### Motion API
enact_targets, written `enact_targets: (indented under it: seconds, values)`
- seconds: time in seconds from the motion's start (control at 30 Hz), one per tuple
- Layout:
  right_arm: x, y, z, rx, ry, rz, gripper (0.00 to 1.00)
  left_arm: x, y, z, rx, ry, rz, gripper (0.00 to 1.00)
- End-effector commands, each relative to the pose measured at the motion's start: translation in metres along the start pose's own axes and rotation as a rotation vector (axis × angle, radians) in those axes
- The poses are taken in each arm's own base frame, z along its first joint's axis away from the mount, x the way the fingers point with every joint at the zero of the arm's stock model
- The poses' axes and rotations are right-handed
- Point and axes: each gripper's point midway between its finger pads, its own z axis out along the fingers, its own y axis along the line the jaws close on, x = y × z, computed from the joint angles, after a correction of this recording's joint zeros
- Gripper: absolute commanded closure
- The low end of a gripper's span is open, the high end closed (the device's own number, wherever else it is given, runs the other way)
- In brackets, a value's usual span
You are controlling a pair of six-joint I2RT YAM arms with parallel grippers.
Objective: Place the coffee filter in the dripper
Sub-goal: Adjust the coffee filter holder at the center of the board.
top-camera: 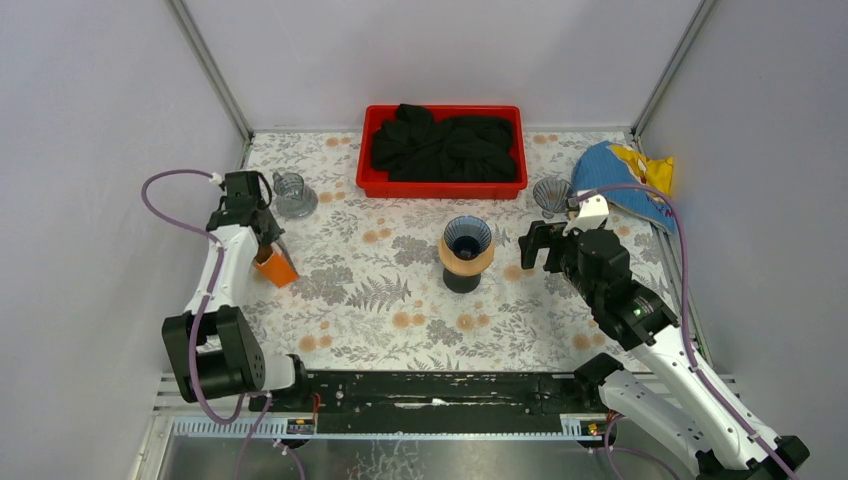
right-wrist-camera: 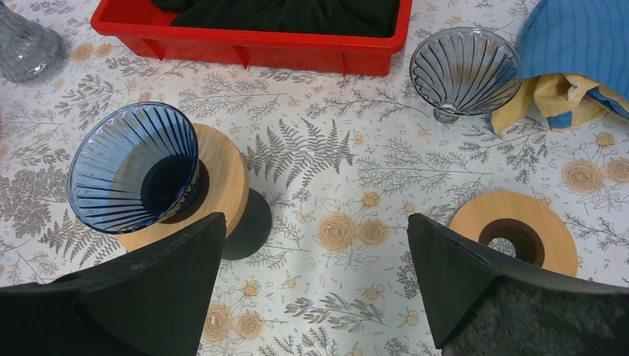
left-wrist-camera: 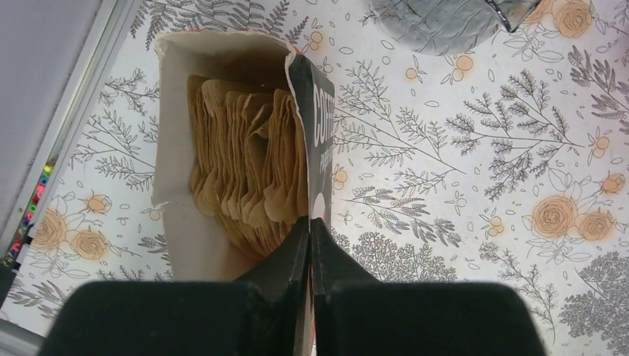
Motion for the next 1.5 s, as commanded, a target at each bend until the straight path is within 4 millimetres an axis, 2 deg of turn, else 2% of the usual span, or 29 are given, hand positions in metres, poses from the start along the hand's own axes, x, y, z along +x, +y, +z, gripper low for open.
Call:
enact_targets:
  seconds: [0.0,0.1,0.2,0.37,0.53,0.8,0.9,1.07,1.17,1.27,1.47]
  values:
    - [-0.016,0.007,0.001,-0.02,-0.062,0.025,0.01,-0.005,-0.007,-0.005,0.015,0.016,0.115,0.95]
    - [-0.015,0.008,0.002,-0.021,-0.056,0.023,0.01,0.0,-0.006,0.0,-0.069,0.025,0.211,1.0]
    - [-0.014,0.009,0.003,-0.024,-0.052,0.021,0.01,0.005,-0.007,0.002,-0.119,0.024,0.295,1.0]
    - [-0.013,0.01,0.004,-0.03,-0.045,0.018,0.01,0.01,-0.004,0.003,-0.152,0.021,0.325,1.0]
    - [-0.012,0.012,0.004,-0.034,-0.041,0.015,0.01,0.01,-0.002,0.002,-0.167,0.013,0.3,0.88]
    - [-0.012,0.013,0.005,-0.038,-0.037,0.014,0.01,-0.005,-0.008,-0.014,-0.133,-0.039,0.248,0.6]
    - [-0.012,0.012,0.005,-0.036,-0.036,0.014,0.01,-0.011,-0.012,-0.022,-0.114,-0.056,0.221,0.55]
    - [-0.009,0.014,0.007,-0.044,-0.028,0.012,0.01,-0.028,-0.015,-0.043,-0.088,-0.127,0.156,0.51]
    - [-0.01,0.015,0.006,-0.046,-0.031,0.013,0.01,-0.035,-0.003,-0.05,-0.107,-0.167,0.1,0.51]
    - [-0.01,0.014,0.006,-0.045,-0.031,0.013,0.01,-0.038,0.011,-0.049,-0.077,-0.174,0.007,0.52]
    - [-0.01,0.015,0.005,-0.051,-0.033,0.015,0.01,-0.034,0.015,-0.038,-0.031,-0.141,-0.062,0.55]
